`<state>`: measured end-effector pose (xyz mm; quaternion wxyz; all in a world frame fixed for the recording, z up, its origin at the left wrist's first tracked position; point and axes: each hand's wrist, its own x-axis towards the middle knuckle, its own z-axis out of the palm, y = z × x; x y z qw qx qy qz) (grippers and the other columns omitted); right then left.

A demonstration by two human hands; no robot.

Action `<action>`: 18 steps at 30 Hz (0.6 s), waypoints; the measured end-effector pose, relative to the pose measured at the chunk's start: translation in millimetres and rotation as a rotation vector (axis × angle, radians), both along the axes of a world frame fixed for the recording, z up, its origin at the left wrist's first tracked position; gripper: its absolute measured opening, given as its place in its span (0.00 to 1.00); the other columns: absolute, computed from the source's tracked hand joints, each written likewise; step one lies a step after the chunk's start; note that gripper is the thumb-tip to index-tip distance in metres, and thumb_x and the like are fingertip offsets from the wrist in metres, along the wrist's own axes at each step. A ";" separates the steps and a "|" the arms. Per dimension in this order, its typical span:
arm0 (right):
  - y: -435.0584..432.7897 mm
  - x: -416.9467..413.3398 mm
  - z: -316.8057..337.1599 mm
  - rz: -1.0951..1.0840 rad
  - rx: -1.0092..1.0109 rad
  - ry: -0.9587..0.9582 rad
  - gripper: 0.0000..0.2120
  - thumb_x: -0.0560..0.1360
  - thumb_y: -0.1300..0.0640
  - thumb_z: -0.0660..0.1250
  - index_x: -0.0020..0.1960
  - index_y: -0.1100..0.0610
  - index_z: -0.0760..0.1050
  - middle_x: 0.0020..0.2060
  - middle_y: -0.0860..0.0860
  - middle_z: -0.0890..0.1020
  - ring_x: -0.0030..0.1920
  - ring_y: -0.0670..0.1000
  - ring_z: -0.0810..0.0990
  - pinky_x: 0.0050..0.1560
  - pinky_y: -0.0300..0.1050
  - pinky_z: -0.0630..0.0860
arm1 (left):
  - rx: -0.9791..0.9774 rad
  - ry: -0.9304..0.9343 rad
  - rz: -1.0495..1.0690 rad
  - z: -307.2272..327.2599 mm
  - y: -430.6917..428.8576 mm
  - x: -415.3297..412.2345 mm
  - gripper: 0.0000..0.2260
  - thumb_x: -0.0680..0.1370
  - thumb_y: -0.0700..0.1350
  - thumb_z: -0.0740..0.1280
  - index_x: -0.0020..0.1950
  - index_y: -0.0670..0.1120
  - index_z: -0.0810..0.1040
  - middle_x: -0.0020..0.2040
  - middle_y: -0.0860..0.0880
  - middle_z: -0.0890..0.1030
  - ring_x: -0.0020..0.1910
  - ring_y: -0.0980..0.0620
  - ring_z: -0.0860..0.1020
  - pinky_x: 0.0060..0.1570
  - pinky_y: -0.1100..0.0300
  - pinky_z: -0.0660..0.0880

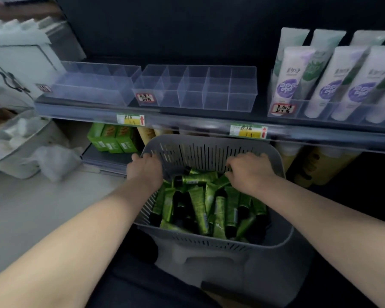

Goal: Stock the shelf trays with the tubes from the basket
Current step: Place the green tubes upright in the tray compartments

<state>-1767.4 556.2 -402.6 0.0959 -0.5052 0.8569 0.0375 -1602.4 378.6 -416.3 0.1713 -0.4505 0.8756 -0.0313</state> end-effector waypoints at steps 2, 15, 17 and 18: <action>-13.1 -4.0 -5.5 0.007 -0.019 -0.020 0.10 0.79 0.50 0.58 0.56 0.50 0.75 0.51 0.51 0.79 0.53 0.54 0.75 0.49 0.50 0.66 | 0.010 -0.117 -0.069 0.4 -8.4 -2.3 0.19 0.77 0.43 0.62 0.67 0.44 0.68 0.64 0.43 0.72 0.62 0.40 0.68 0.50 0.51 0.71; -64.3 -3.5 -24.3 -0.043 -0.044 -0.091 0.11 0.80 0.48 0.57 0.55 0.51 0.75 0.49 0.50 0.80 0.48 0.53 0.78 0.37 0.43 0.70 | 0.107 -0.377 -0.319 27.9 -37.2 -20.1 0.11 0.78 0.38 0.62 0.60 0.43 0.75 0.58 0.44 0.77 0.55 0.44 0.77 0.41 0.54 0.73; -63.1 -0.3 -23.3 -0.082 -0.031 -0.078 0.11 0.80 0.49 0.56 0.54 0.51 0.75 0.48 0.50 0.80 0.48 0.53 0.78 0.37 0.43 0.71 | 0.105 -0.351 -0.346 28.4 -37.6 -17.9 0.12 0.78 0.38 0.61 0.61 0.42 0.74 0.59 0.44 0.77 0.55 0.44 0.77 0.42 0.54 0.73; -60.8 2.0 -22.4 -0.099 -0.027 -0.070 0.11 0.80 0.49 0.57 0.54 0.51 0.75 0.48 0.50 0.80 0.47 0.53 0.78 0.37 0.42 0.71 | 0.102 -0.343 -0.352 28.2 -36.9 -15.9 0.12 0.78 0.38 0.61 0.61 0.42 0.74 0.58 0.44 0.78 0.55 0.44 0.77 0.41 0.54 0.73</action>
